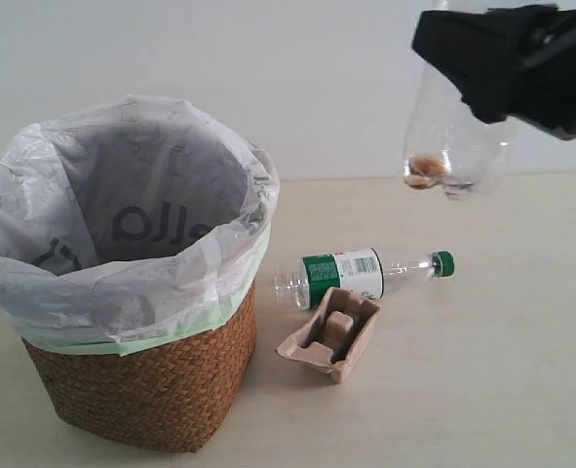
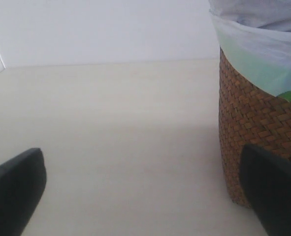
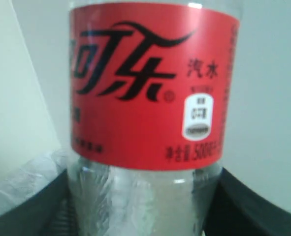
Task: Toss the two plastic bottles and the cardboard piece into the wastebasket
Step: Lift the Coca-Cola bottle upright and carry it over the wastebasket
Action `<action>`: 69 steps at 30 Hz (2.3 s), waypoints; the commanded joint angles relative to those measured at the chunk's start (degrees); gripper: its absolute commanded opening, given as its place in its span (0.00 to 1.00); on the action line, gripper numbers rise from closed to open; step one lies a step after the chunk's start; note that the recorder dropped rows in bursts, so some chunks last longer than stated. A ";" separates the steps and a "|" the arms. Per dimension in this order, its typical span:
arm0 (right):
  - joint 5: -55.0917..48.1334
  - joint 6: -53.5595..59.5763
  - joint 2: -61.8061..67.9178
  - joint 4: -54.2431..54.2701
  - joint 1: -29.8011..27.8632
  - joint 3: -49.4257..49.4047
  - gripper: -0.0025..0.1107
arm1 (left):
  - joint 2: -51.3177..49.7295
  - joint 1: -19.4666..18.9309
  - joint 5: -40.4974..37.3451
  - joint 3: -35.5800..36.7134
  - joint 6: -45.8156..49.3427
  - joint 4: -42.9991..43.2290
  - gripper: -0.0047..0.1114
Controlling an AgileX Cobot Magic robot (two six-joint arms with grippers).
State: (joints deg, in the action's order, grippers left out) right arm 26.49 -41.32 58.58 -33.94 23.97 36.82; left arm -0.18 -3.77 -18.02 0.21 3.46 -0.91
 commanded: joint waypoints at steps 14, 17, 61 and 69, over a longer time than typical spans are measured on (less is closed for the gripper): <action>24.96 -42.54 23.18 -11.65 4.25 22.02 0.02 | 0.18 0.37 0.43 -0.21 -0.50 -0.12 0.97; 11.01 -38.16 21.85 -14.02 3.93 22.00 0.02 | 0.18 0.37 0.43 -0.21 -0.50 -0.12 0.97; -64.90 10.72 17.84 3.15 -1.55 43.79 0.02 | 0.18 0.37 0.43 -0.21 -0.50 -0.12 0.97; -65.71 15.90 14.03 3.31 -7.61 40.36 0.02 | 0.18 0.37 0.43 -0.21 -0.50 -0.12 0.97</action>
State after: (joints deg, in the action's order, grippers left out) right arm -39.38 -27.09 73.43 -30.42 17.08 77.47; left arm -0.18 -3.77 -18.02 0.21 3.46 -0.91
